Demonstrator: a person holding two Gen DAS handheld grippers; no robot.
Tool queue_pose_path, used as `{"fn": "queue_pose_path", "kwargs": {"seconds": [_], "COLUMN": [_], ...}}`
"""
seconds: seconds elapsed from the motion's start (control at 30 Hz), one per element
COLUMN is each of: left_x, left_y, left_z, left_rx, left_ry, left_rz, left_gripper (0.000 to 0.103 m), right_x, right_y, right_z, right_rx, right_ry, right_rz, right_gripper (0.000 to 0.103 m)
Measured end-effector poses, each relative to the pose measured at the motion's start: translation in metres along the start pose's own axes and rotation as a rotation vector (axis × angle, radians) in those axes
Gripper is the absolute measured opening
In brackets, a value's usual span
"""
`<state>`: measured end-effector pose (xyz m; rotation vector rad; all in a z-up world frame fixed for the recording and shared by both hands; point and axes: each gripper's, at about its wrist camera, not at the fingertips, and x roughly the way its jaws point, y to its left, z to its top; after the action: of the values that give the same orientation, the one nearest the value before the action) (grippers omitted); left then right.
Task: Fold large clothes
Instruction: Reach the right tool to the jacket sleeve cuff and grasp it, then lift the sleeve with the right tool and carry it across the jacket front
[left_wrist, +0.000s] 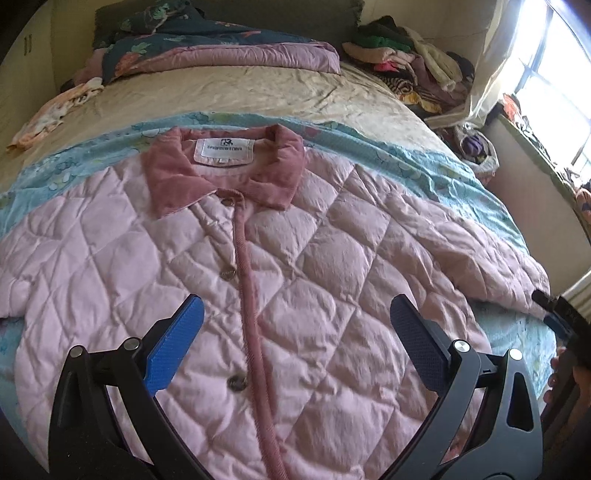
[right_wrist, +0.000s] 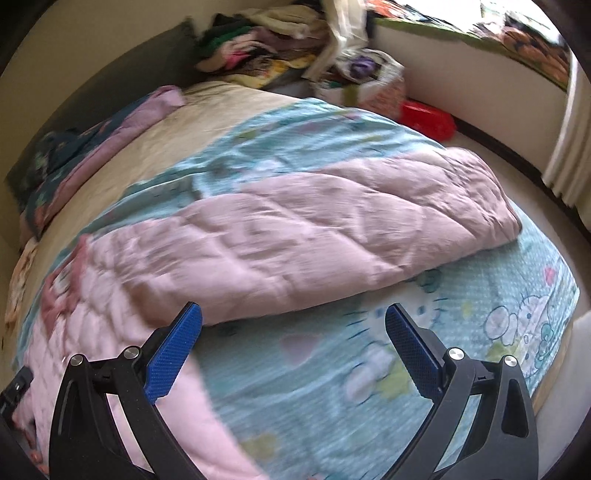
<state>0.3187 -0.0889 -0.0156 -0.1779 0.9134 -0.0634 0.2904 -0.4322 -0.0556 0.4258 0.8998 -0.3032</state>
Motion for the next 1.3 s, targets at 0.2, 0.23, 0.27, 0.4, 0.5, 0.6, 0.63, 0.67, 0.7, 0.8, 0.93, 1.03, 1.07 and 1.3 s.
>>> {"fn": "queue_pose_path", "kwargs": {"seconds": [0.2, 0.23, 0.27, 0.4, 0.5, 0.6, 0.63, 0.67, 0.7, 0.8, 0.93, 1.03, 1.07, 1.3], "left_x": [0.025, 0.031, 0.036, 0.049, 0.055, 0.061, 0.062, 0.063, 0.064, 0.064, 0.057, 0.049, 0.047, 0.022], "left_y": [0.000, 0.001, 0.003, 0.008, 0.009, 0.011, 0.012, 0.012, 0.013, 0.014, 0.015, 0.013, 0.013, 0.015], "left_z": [0.015, 0.017, 0.020, 0.025, 0.029, 0.034, 0.035, 0.036, 0.037, 0.038, 0.038, 0.039, 0.040, 0.049], "left_rx": [0.000, -0.002, -0.006, -0.022, -0.017, -0.024, -0.025, -0.025, -0.025, -0.031, -0.033, -0.019, -0.016, -0.020], "left_ry": [0.007, 0.018, 0.030, 0.049, 0.048, 0.056, 0.057, 0.056, 0.055, 0.055, 0.057, 0.044, 0.040, 0.005], "left_rz": [0.055, 0.064, 0.067, 0.061, 0.069, 0.070, 0.070, 0.070, 0.070, 0.066, 0.045, 0.046, 0.047, 0.047], "left_gripper": [0.095, 0.095, 0.095, 0.095, 0.095, 0.095, 0.095, 0.095, 0.095, 0.095, 0.095, 0.095, 0.095, 0.095], "right_x": [0.028, 0.033, 0.037, 0.056, 0.066, 0.071, 0.072, 0.074, 0.076, 0.075, 0.066, 0.052, 0.042, -0.021], "right_y": [-0.055, -0.064, -0.071, -0.108, -0.132, -0.150, -0.156, -0.162, -0.168, -0.184, -0.189, -0.181, -0.175, -0.107], "right_z": [0.016, 0.018, 0.020, 0.026, 0.030, 0.035, 0.038, 0.040, 0.041, 0.043, 0.047, 0.051, 0.053, 0.079], "right_rx": [0.176, 0.210, 0.234, 0.374, 0.462, 0.522, 0.539, 0.562, 0.590, 0.656, 0.623, 0.553, 0.509, 0.194], "right_ry": [0.020, 0.025, 0.028, 0.046, 0.027, -0.013, -0.032, -0.040, -0.046, -0.089, -0.148, -0.188, -0.216, -0.351], "right_rz": [-0.032, -0.036, -0.036, -0.023, -0.025, -0.018, -0.011, 0.003, 0.020, 0.068, 0.064, 0.077, 0.085, 0.097], "right_gripper": [0.099, 0.099, 0.099, 0.099, 0.099, 0.099, 0.099, 0.099, 0.099, 0.092, 0.050, 0.037, 0.033, 0.026]}}
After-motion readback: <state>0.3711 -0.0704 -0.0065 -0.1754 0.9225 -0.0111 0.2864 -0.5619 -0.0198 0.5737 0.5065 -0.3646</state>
